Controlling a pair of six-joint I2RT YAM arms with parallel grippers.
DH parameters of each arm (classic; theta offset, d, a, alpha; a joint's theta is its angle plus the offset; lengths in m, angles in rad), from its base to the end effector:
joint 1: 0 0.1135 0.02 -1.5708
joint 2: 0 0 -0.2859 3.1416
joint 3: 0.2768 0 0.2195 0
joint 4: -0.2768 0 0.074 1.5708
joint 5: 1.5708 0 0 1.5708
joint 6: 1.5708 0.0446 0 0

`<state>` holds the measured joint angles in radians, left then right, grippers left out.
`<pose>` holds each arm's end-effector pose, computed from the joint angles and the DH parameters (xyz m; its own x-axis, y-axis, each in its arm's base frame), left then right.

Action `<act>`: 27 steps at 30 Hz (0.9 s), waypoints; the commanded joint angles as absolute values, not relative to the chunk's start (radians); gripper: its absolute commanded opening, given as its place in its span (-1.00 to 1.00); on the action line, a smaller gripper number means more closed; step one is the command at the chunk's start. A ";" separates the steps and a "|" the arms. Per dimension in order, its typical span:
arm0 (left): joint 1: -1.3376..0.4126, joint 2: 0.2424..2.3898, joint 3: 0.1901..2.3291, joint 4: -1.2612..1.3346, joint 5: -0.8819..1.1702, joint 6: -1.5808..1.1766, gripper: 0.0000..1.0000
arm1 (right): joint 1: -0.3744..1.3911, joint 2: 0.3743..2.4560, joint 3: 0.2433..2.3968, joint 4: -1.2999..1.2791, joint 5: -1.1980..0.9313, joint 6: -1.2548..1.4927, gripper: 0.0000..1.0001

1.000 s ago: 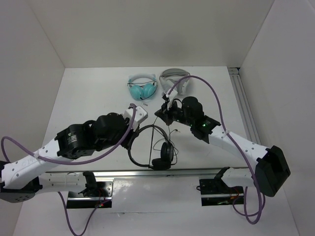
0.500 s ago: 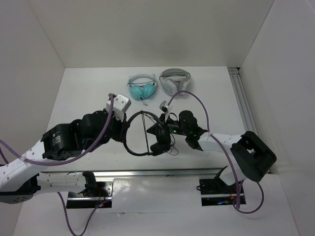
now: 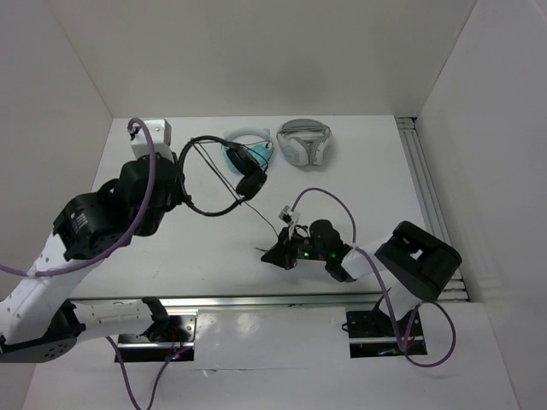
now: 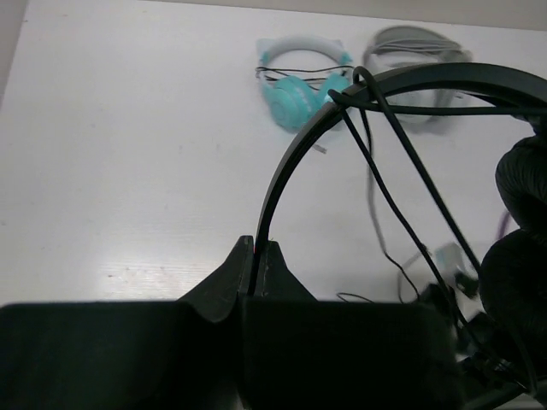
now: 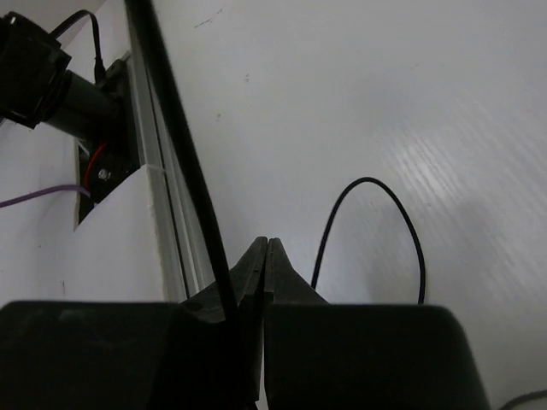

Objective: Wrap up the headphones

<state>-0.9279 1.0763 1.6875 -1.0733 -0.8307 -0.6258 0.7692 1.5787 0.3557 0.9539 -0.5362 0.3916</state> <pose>0.0959 -0.0731 0.4890 -0.3007 -0.2575 -0.9183 -0.0403 0.9654 -0.2575 0.1702 0.1965 0.1915 -0.5398 -0.0659 -0.8392 -0.8068 0.3248 0.4935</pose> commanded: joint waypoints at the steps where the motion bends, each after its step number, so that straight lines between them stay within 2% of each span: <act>1: -0.786 1.108 1.700 -0.965 -0.740 -0.571 -1.00 | 0.825 1.542 0.322 1.097 -0.459 0.393 -0.99; 7: -0.612 1.158 1.649 -0.919 -0.672 -0.495 -1.00 | 0.949 1.358 0.285 0.895 -0.160 0.360 -1.00; 12: -0.497 1.212 1.577 -0.908 -0.696 -0.495 -1.00 | 1.144 1.051 0.322 0.540 0.143 0.330 -1.00; 17: -0.399 1.255 1.465 -0.850 -0.571 -0.460 -1.00 | 1.323 0.858 0.446 0.203 0.376 0.258 -1.00; 21: -0.423 1.295 1.404 -0.830 -0.523 -0.451 -1.00 | 1.368 0.877 0.619 0.046 0.474 0.187 -1.00; 27: -0.520 1.327 1.287 -0.796 -0.499 -0.379 -1.00 | 1.368 0.930 0.744 -0.043 0.590 0.028 -1.00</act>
